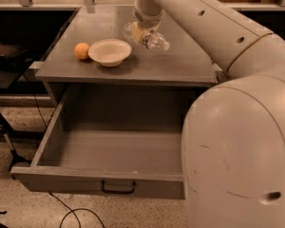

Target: Pick water bottle from top drawer and place on counter

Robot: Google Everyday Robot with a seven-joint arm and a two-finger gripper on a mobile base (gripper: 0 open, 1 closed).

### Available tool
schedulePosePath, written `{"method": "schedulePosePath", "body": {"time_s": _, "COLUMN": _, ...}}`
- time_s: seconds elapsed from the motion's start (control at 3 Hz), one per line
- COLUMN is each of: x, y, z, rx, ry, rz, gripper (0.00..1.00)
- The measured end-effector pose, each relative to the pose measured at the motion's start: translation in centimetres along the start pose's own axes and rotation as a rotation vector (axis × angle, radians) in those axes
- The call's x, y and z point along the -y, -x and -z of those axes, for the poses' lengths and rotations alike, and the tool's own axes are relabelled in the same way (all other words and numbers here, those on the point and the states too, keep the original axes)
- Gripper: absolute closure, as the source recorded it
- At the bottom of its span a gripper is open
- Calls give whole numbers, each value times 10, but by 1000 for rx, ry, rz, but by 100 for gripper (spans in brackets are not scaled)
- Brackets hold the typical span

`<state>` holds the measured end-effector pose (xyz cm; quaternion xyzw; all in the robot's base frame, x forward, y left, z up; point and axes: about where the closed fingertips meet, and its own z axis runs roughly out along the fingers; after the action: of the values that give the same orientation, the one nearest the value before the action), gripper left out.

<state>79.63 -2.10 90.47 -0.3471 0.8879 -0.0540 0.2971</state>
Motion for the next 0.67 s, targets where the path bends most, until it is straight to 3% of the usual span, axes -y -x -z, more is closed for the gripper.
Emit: {"method": "schedulePosePath", "body": {"time_s": 0.67, "x": -4, "y": -3, "z": -14, "rx": -12, "ry": 46, "rz": 11, "gripper": 57}}
